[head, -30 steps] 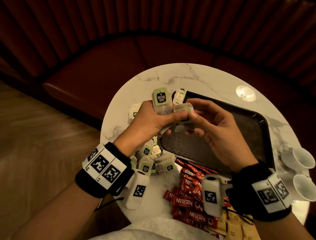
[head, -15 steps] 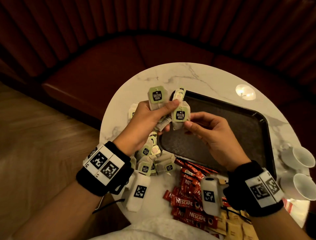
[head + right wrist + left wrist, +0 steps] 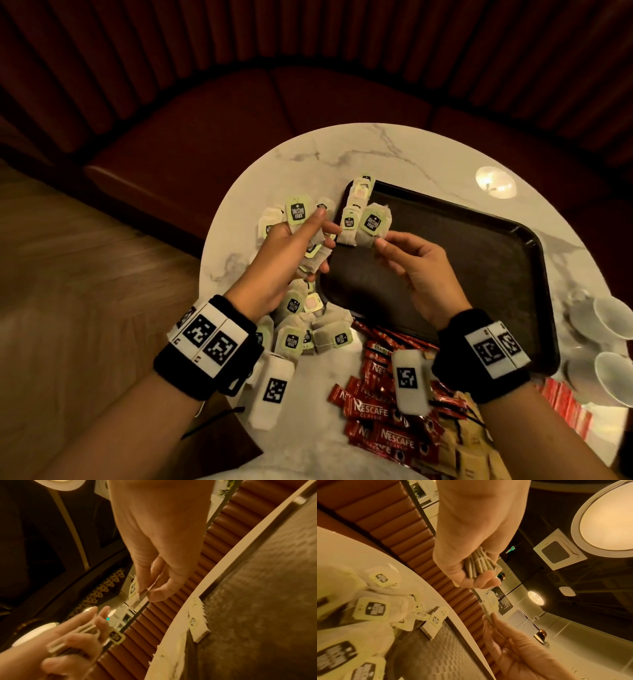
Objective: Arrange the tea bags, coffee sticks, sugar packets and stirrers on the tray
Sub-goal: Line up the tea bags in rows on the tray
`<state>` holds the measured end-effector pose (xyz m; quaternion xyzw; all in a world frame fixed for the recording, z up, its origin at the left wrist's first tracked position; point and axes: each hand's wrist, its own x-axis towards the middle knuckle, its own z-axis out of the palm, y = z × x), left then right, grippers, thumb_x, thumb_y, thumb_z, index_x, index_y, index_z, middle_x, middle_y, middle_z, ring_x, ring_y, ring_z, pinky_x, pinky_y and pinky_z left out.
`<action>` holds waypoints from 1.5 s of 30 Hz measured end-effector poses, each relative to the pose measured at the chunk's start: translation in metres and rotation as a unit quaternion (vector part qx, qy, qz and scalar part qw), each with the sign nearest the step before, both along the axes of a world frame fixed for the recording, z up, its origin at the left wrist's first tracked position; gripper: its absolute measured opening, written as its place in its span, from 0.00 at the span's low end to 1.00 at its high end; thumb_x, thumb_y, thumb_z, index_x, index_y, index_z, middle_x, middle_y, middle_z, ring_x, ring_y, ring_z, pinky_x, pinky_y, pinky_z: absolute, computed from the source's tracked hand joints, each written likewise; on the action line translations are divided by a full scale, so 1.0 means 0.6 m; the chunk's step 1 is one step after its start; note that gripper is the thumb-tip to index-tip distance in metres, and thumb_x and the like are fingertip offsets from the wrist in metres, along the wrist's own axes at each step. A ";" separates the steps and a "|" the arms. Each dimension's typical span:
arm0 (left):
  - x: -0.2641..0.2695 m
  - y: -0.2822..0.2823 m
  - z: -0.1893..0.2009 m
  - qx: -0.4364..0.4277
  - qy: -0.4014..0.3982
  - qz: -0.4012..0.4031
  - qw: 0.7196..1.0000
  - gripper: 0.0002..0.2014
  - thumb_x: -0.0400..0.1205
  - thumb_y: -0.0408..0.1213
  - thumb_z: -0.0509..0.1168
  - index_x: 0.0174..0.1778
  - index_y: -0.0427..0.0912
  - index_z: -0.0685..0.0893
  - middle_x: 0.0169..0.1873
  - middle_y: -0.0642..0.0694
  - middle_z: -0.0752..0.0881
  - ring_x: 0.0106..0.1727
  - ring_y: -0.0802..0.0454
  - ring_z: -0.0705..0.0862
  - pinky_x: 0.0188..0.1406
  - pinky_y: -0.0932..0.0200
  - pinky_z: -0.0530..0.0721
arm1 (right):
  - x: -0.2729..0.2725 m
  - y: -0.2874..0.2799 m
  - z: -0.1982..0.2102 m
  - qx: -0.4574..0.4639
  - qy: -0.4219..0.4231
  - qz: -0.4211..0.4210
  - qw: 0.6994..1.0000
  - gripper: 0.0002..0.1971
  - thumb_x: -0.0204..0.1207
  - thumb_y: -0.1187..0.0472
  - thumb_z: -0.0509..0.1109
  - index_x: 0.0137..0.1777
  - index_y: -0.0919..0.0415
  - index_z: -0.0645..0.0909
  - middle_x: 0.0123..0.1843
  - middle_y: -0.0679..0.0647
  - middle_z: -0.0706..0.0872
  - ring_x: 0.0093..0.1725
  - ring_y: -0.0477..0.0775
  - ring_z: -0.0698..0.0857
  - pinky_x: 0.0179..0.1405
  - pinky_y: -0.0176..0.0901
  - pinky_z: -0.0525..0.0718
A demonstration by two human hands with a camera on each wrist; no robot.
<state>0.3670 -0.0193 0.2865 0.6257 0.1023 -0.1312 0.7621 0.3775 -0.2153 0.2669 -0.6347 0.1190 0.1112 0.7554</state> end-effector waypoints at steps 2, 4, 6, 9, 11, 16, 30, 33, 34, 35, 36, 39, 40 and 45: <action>-0.001 0.001 -0.008 0.003 0.027 0.000 1.000 0.20 0.87 0.51 0.58 0.50 0.40 0.89 0.38 0.46 0.85 0.26 0.52 0.81 0.23 0.63 0.71 | 0.021 -0.004 -0.027 -0.022 0.031 -0.016 0.999 0.06 0.77 0.69 0.73 0.51 0.60 0.88 0.45 0.53 0.93 0.42 0.45 0.91 0.38 0.31 0.86; -0.003 0.003 -0.014 0.001 0.045 0.001 0.999 0.21 0.87 0.52 0.57 0.50 0.40 0.89 0.37 0.47 0.85 0.26 0.52 0.81 0.23 0.64 0.71 | 0.049 -0.010 -0.061 -0.055 0.051 -0.019 0.997 0.06 0.77 0.70 0.73 0.51 0.61 0.88 0.49 0.57 0.93 0.44 0.46 0.91 0.41 0.33 0.88; -0.005 0.005 -0.019 0.004 0.055 0.002 0.998 0.22 0.87 0.53 0.57 0.51 0.39 0.89 0.36 0.47 0.85 0.26 0.52 0.81 0.23 0.64 0.71 | 0.079 -0.016 -0.094 -0.119 0.072 -0.007 0.990 0.06 0.77 0.68 0.74 0.50 0.59 0.88 0.52 0.58 0.91 0.47 0.48 0.90 0.44 0.36 0.88; -0.006 0.010 -0.024 0.006 0.069 0.007 0.998 0.23 0.87 0.53 0.56 0.52 0.38 0.89 0.36 0.47 0.86 0.26 0.51 0.81 0.22 0.63 0.72 | 0.114 -0.015 -0.133 -0.204 0.087 0.014 0.975 0.05 0.76 0.66 0.76 0.51 0.59 0.88 0.51 0.57 0.91 0.47 0.50 0.88 0.47 0.41 0.86; -0.006 0.012 -0.027 0.011 0.073 0.010 0.997 0.23 0.87 0.53 0.56 0.51 0.39 0.89 0.37 0.47 0.86 0.26 0.51 0.82 0.22 0.63 0.72 | 0.126 -0.008 -0.147 -0.225 0.096 0.032 0.969 0.04 0.75 0.67 0.77 0.47 0.57 0.88 0.51 0.58 0.91 0.48 0.51 0.89 0.51 0.43 0.88; -0.004 0.012 -0.032 0.016 0.077 0.016 0.997 0.22 0.87 0.52 0.56 0.51 0.39 0.90 0.37 0.47 0.86 0.26 0.52 0.82 0.21 0.63 0.73 | 0.139 0.009 -0.157 -0.243 0.111 0.049 0.962 0.05 0.71 0.67 0.80 0.41 0.58 0.88 0.49 0.58 0.92 0.48 0.54 0.91 0.53 0.45 0.90; 0.004 0.009 -0.023 -0.010 0.062 0.004 0.998 0.23 0.87 0.55 0.55 0.50 0.40 0.89 0.39 0.44 0.85 0.27 0.49 0.82 0.24 0.62 0.72 | 0.130 -0.005 -0.115 -0.387 0.057 0.202 0.898 0.12 0.77 0.65 0.75 0.61 0.59 0.88 0.49 0.53 0.90 0.43 0.43 0.87 0.46 0.33 0.82; 0.004 0.010 -0.024 -0.023 0.065 -0.001 0.998 0.25 0.86 0.56 0.54 0.51 0.41 0.89 0.39 0.46 0.86 0.28 0.48 0.82 0.24 0.61 0.72 | 0.123 -0.001 -0.098 -0.414 0.014 0.192 0.890 0.12 0.78 0.63 0.74 0.62 0.60 0.87 0.49 0.52 0.90 0.42 0.43 0.87 0.44 0.31 0.80; 0.004 0.010 -0.023 -0.031 0.066 -0.003 0.997 0.24 0.87 0.55 0.53 0.51 0.41 0.89 0.38 0.46 0.86 0.28 0.48 0.82 0.24 0.61 0.72 | 0.119 0.002 -0.089 -0.399 -0.005 0.183 0.899 0.12 0.79 0.62 0.74 0.62 0.60 0.87 0.48 0.51 0.89 0.41 0.43 0.87 0.41 0.28 0.80; 0.005 0.010 -0.022 -0.040 0.065 -0.006 0.997 0.24 0.87 0.53 0.52 0.52 0.41 0.88 0.37 0.47 0.86 0.27 0.48 0.82 0.25 0.61 0.72 | 0.113 0.006 -0.079 -0.370 -0.025 0.175 0.912 0.11 0.80 0.61 0.73 0.61 0.59 0.86 0.47 0.51 0.90 0.41 0.44 0.88 0.40 0.28 0.82; 0.004 0.011 -0.022 -0.046 0.062 -0.009 0.997 0.23 0.88 0.51 0.51 0.55 0.40 0.88 0.37 0.47 0.86 0.27 0.48 0.82 0.25 0.60 0.72 | 0.105 0.010 -0.066 -0.332 -0.047 0.168 0.927 0.09 0.81 0.60 0.72 0.59 0.57 0.86 0.47 0.51 0.90 0.41 0.46 0.89 0.42 0.31 0.83; 0.001 0.009 -0.017 -0.041 0.044 -0.032 0.998 0.21 0.90 0.47 0.51 0.61 0.41 0.86 0.38 0.46 0.86 0.28 0.50 0.83 0.24 0.61 0.74 | 0.078 0.027 -0.019 -0.214 -0.108 0.164 0.957 0.06 0.82 0.56 0.71 0.54 0.53 0.88 0.46 0.50 0.92 0.45 0.45 0.88 0.45 0.41 0.85; 0.000 0.007 -0.015 -0.033 0.040 -0.045 0.998 0.20 0.90 0.47 0.52 0.61 0.42 0.86 0.38 0.46 0.86 0.28 0.51 0.83 0.24 0.61 0.74 | 0.069 0.032 -0.005 -0.187 -0.119 0.174 0.959 0.08 0.82 0.55 0.70 0.55 0.53 0.88 0.47 0.50 0.92 0.46 0.44 0.87 0.45 0.41 0.84; -0.007 -0.008 -0.006 0.002 0.026 -0.101 0.995 0.18 0.88 0.48 0.55 0.46 0.44 0.86 0.34 0.46 0.89 0.27 0.51 0.84 0.26 0.58 0.75 | 0.048 0.039 0.023 -0.114 -0.110 0.234 0.959 0.12 0.81 0.56 0.70 0.59 0.61 0.88 0.51 0.56 0.91 0.49 0.48 0.87 0.44 0.38 0.80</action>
